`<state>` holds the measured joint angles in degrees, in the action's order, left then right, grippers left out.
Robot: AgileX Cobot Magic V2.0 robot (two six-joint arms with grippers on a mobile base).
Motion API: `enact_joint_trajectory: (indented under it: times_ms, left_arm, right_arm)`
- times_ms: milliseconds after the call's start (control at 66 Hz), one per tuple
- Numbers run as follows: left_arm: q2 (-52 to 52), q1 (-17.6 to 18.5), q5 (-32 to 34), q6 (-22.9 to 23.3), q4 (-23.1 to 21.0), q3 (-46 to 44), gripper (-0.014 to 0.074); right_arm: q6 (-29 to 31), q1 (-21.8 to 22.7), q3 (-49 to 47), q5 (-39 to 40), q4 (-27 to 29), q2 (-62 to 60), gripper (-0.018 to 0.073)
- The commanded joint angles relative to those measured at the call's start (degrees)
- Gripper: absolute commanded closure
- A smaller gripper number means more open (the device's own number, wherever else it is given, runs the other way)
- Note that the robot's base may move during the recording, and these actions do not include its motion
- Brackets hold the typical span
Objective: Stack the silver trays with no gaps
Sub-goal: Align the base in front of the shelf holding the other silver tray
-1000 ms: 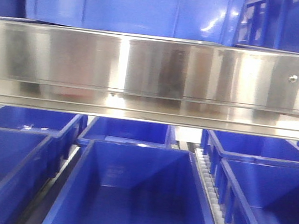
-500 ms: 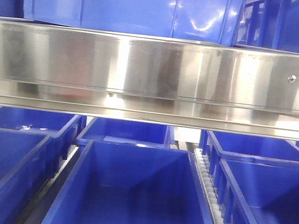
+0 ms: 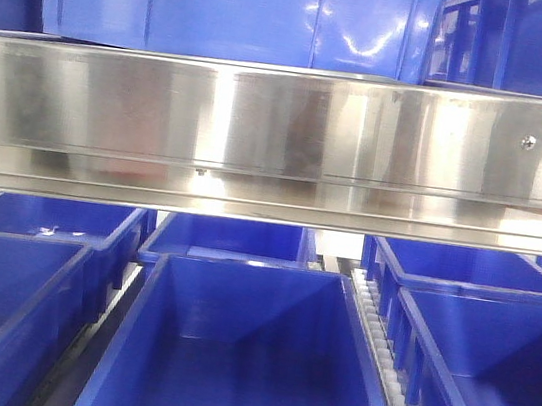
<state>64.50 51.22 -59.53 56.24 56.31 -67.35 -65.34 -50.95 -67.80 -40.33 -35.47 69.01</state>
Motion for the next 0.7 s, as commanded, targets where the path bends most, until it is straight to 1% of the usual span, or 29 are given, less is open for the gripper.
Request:
enact_joint_trajectory:
  times_ms: [0,136,227,303,409,470,545,576,636,682]
  left_arm:
    - [0.5,0.5,5.1,-0.6,-0.5,-0.1,0.0613]
    - [0.5,0.5,5.4,-0.6,-0.5,-0.1,0.0613]
    - [0.5,0.3,6.1,-0.6,-1.1,-0.2,0.0613]
    - [1.2,-0.3,6.4,-0.6,-2.8,-1.4,0.0613]
    - [3.4,-2.5,6.9,-0.7,-5.7,-3.9,0.0613]
    - [5.1,-3.8,7.3,-0.9,-7.4,-5.8,0.0613]
    - [8.1,-5.9,8.5,-3.5,-11.5,-8.5,0.0613]
    - [9.5,-7.0,9.0,-4.9,-14.1,-9.6,0.0613]
    - [11.7,-8.8,9.7,-8.6,-18.7,-11.9,0.0613]
    - [13.5,-10.7,10.3,-11.3,-22.6,-13.3,0.0613]
  right_arm:
    - [0.3,-0.6,-0.6,11.5,-0.2,-0.5,0.0564]
    - [0.3,-0.5,-0.6,11.5,-0.2,-0.5,0.0564]
    - [0.3,0.3,-0.9,10.5,-0.2,0.0,0.0564]
    - [0.3,1.2,-2.2,8.2,-0.2,1.1,0.0564]
    - [0.7,2.4,-5.3,5.7,-0.2,3.5,0.0564]
    - [2.1,3.3,-7.4,5.0,-0.2,5.4,0.0564]
    - [4.1,4.5,-10.6,3.5,0.0,8.4,0.0564]
    - [5.1,5.2,-12.1,2.4,0.5,9.9,0.0564]
    - [7.3,6.6,-14.6,0.8,2.5,12.4,0.0564]
    - [10.6,7.7,-16.2,0.7,5.2,14.1,0.0564]
